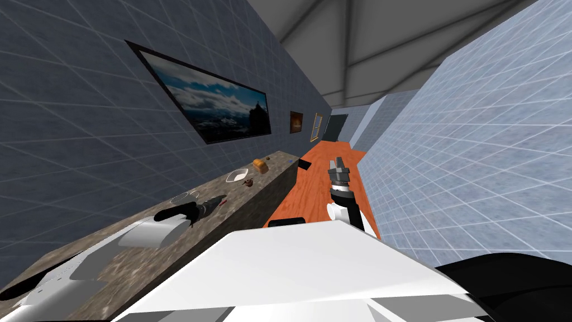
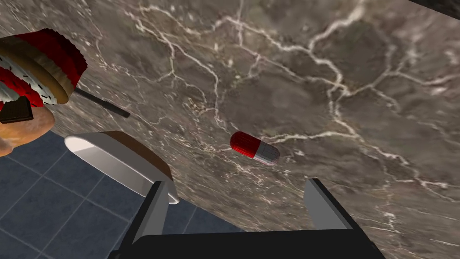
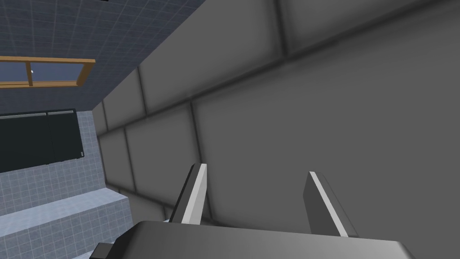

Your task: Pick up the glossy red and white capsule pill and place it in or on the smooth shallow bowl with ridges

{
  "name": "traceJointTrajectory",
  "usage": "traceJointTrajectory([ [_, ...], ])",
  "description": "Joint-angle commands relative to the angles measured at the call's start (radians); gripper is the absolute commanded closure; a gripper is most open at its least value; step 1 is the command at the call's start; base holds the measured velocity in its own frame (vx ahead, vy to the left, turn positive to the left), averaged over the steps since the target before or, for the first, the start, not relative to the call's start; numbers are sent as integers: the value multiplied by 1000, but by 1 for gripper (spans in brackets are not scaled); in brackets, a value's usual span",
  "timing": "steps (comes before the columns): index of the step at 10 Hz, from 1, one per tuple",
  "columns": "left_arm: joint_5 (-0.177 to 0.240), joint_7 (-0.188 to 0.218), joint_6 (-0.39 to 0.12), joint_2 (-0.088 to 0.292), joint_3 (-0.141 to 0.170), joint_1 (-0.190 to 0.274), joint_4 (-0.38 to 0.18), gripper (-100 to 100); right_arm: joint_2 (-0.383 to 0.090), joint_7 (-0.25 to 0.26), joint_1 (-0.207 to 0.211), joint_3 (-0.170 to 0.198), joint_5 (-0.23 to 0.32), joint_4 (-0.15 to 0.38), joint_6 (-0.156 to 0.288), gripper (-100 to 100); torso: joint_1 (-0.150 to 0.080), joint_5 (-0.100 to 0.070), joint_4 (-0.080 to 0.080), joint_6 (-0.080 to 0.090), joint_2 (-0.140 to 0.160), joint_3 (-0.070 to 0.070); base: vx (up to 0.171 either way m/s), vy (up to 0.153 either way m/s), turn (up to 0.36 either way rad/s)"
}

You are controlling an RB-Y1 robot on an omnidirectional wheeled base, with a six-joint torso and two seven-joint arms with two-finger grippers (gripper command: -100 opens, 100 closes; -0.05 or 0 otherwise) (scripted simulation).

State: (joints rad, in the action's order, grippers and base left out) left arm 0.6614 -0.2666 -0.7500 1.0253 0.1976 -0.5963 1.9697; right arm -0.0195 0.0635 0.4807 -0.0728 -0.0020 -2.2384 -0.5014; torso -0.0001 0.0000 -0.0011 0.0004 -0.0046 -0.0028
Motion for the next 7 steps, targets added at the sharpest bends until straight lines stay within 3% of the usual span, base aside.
traceJointTrajectory([
  [1,28,-14,-50,34,-1,-33,-6,-100,0,0,0,0,0,0,0,0,0,0,0,0,0,0,84,-2,-145],
  [7,105,-44,-209,137,-3,-112,-13,-100,0,0,0,0,0,0,0,0,-1,0,0,0,-1,0,92,4,-98],
])
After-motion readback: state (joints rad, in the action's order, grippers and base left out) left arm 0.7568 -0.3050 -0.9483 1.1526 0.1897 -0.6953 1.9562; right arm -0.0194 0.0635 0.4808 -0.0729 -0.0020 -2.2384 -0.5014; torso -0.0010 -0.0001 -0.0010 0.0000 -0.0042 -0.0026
